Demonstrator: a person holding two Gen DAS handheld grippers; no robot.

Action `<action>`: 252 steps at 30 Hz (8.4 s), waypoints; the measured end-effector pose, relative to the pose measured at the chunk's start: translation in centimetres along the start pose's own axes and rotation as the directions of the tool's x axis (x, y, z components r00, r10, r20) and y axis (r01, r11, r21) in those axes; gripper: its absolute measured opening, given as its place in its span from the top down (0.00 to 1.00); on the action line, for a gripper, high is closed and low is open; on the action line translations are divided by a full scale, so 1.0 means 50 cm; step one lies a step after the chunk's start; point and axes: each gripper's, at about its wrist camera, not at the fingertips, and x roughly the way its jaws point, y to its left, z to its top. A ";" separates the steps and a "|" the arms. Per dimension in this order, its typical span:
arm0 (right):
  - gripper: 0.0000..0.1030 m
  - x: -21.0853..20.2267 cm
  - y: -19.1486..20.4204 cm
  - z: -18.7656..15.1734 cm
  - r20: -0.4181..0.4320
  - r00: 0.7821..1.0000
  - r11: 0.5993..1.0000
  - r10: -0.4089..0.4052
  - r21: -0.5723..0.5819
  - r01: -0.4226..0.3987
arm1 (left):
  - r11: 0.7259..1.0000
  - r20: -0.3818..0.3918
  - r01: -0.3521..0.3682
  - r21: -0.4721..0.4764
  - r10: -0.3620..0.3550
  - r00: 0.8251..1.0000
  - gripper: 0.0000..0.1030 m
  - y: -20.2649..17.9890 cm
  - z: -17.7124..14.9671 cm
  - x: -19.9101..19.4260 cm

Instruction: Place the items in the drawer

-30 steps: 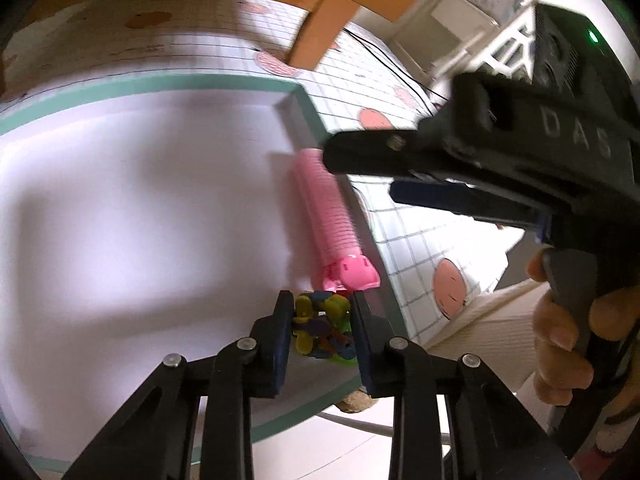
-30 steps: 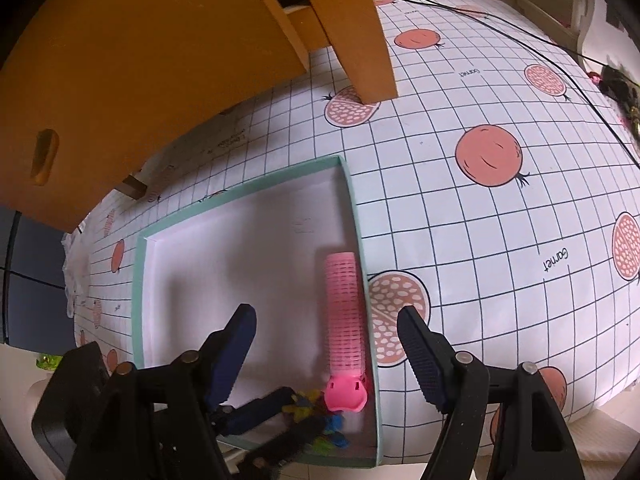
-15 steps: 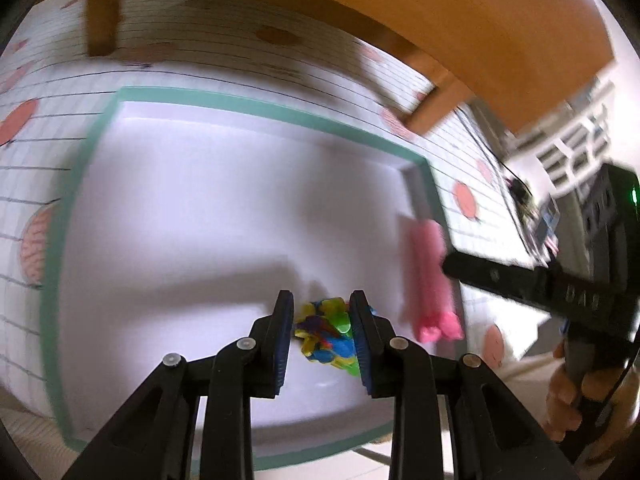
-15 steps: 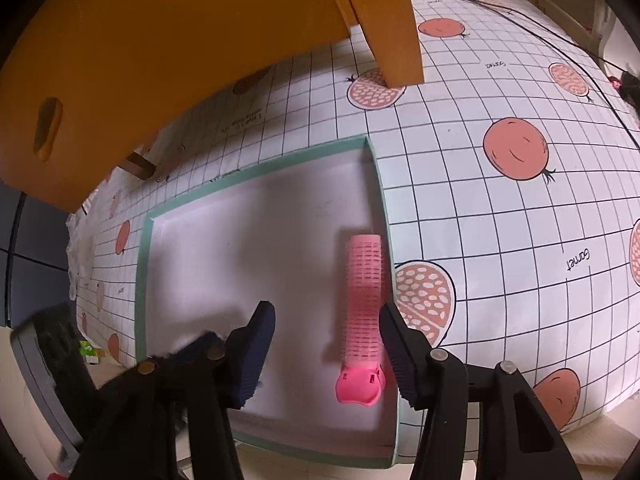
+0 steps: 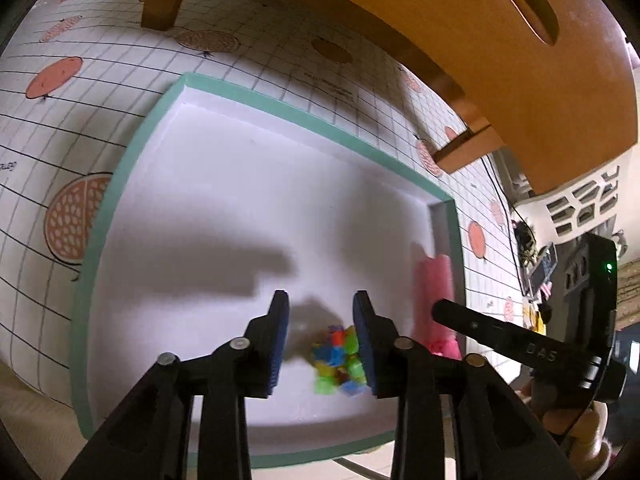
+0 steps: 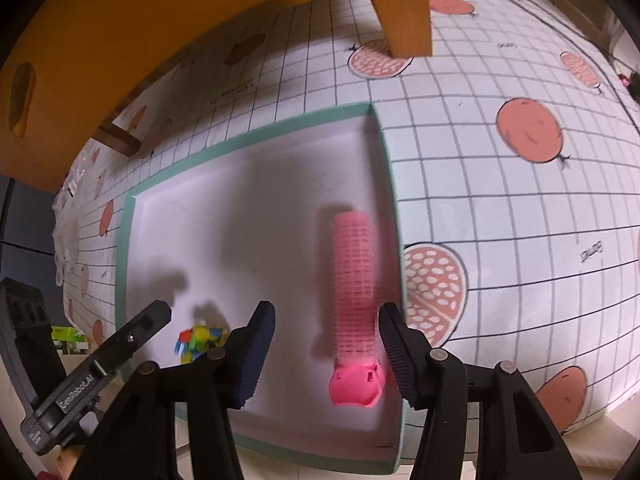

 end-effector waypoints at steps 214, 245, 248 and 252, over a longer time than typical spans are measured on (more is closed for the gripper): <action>0.00 -0.306 0.303 0.243 0.552 0.824 0.943 -0.128 -0.189 0.273 | 0.979 0.436 -0.172 0.109 0.108 0.893 0.00 -0.118 0.390 -0.249; 0.00 -0.404 0.214 -0.116 0.525 0.847 0.961 -0.083 -0.183 0.207 | 0.922 0.453 -0.351 0.163 0.246 0.857 0.00 -0.148 0.005 -0.397; 0.00 -0.401 0.207 -0.144 0.519 0.850 0.957 -0.087 -0.193 0.216 | 0.911 0.450 -0.371 0.179 0.260 0.854 0.00 -0.145 -0.020 -0.393; 0.00 -0.383 0.200 -0.180 0.507 0.857 0.955 -0.091 -0.200 0.220 | 0.896 0.439 -0.413 0.166 0.308 0.844 0.00 -0.141 -0.048 -0.388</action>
